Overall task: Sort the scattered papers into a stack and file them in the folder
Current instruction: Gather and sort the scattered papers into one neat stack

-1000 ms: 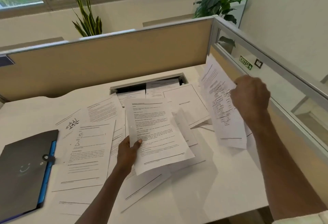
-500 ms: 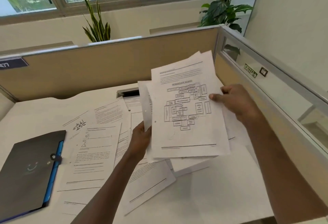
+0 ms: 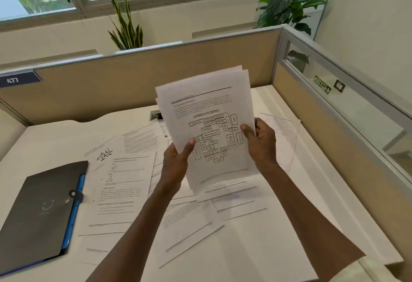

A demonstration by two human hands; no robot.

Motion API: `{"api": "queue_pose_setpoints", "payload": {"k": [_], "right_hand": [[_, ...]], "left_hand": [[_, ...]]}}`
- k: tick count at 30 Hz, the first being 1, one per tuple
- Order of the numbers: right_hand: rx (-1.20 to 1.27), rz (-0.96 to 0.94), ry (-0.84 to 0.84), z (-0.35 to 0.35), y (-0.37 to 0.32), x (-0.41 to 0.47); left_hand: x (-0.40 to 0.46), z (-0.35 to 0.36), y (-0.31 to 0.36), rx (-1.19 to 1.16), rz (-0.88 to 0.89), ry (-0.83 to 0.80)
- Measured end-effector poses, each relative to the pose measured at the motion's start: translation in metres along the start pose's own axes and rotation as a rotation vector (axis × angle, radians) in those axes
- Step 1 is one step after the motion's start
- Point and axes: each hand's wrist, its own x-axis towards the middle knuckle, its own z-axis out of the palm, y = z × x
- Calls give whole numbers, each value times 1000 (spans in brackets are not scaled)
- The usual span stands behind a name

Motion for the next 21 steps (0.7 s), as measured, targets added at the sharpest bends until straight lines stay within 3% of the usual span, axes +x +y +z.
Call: {"api": "queue_pose_setpoints", "payload": {"k": [5, 11, 21], "right_hand": [[110, 26, -52, 12, 13, -5], [133, 149, -188, 23, 57, -21], [7, 156, -248, 30, 78, -12]], "left_hand": [[2, -7, -5, 81, 95, 115], [-11, -14, -44, 134, -7, 111], [1, -10, -65, 240, -72, 130]]}}
